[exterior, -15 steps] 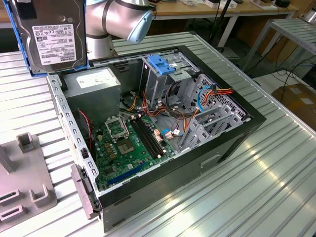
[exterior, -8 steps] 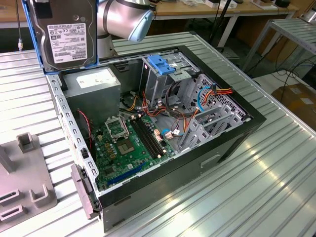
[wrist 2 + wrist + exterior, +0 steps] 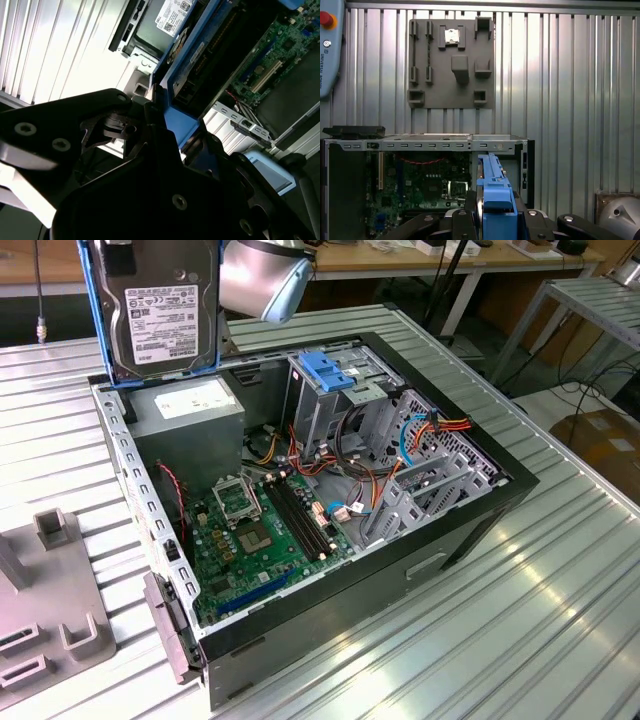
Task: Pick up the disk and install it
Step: 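Pick up the disk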
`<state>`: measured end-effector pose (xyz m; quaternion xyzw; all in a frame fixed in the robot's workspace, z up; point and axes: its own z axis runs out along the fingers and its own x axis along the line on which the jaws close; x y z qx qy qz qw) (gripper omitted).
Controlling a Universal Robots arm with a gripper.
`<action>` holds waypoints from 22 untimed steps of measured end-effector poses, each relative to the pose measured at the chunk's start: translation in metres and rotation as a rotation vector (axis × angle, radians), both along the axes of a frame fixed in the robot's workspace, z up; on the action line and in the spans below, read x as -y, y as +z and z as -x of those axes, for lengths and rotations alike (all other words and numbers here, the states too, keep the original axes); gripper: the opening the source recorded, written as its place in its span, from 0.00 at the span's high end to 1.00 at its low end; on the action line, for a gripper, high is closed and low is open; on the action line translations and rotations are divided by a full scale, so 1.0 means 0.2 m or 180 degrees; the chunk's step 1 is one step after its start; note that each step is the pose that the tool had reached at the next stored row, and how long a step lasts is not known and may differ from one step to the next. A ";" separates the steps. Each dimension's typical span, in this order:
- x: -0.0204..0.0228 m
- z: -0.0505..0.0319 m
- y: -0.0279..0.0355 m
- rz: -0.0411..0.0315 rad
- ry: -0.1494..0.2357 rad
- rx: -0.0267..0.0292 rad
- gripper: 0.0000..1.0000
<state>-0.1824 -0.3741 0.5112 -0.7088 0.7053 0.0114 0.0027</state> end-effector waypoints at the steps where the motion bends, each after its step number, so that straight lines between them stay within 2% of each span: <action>1: 0.000 -0.010 0.000 0.0000 0.0000 0.0000 0.63; 5: 0.000 -0.079 0.000 0.0000 0.0000 0.0000 0.63; 6: 0.000 -0.107 0.000 0.0000 0.0000 0.0000 0.63; 13: 0.000 -0.188 -0.001 0.0000 0.0000 0.0000 0.63; 17: 0.013 -0.202 -0.002 0.0000 0.0000 0.0000 0.63; 22: 0.048 -0.216 -0.005 0.0000 0.0000 0.0000 0.63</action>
